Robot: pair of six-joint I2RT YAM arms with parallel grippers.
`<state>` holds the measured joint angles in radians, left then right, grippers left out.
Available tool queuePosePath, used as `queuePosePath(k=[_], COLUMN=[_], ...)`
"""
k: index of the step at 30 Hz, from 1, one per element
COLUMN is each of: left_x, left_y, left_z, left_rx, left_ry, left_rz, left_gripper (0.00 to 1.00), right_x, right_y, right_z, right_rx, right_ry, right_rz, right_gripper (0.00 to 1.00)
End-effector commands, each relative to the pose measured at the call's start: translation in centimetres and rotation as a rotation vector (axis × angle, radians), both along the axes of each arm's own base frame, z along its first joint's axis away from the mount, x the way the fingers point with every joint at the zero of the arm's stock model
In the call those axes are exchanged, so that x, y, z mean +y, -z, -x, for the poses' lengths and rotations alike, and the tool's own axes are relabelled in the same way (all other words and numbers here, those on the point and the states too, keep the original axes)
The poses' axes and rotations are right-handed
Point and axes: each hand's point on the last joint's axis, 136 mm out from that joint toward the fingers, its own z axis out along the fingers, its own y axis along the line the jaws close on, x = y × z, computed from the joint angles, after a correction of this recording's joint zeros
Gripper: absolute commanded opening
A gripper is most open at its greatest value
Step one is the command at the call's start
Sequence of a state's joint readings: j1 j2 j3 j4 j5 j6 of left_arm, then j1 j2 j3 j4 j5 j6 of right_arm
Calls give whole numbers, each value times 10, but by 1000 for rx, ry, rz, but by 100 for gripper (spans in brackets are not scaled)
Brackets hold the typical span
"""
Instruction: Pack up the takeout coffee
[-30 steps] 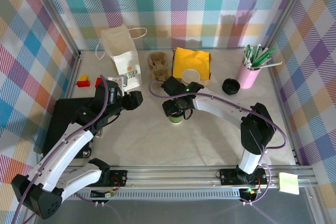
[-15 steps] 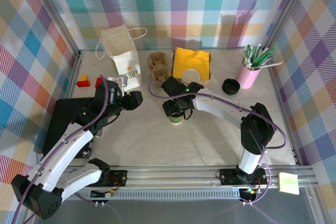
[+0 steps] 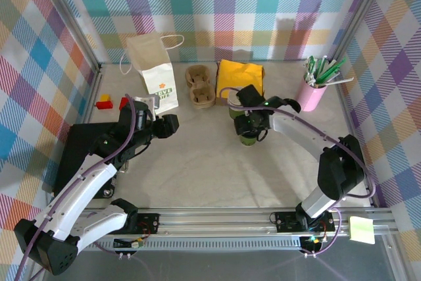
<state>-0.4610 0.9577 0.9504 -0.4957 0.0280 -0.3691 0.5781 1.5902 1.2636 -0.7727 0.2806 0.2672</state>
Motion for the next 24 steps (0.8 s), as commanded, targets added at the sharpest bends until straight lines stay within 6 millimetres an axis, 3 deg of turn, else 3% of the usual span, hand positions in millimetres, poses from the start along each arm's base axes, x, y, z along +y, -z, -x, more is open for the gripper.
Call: queuePosePath(k=[1,11,24], left_x=[4,2,4], left_y=[-13,-17,-16], left_z=[-1,-2,0], left_rx=[-38,-40,-39], left_ry=[-4,2,-1], left_rz=[1,6,0], left_gripper=[59,59,59], right_x=[-34,-116,-198], right_y=[3,6,3], right_z=[-1,-23,-43], right_rx=[-2,-25,-55], right_ry=[37,238,450], right_rz=[50,52,53], right_gripper=[75,75,76])
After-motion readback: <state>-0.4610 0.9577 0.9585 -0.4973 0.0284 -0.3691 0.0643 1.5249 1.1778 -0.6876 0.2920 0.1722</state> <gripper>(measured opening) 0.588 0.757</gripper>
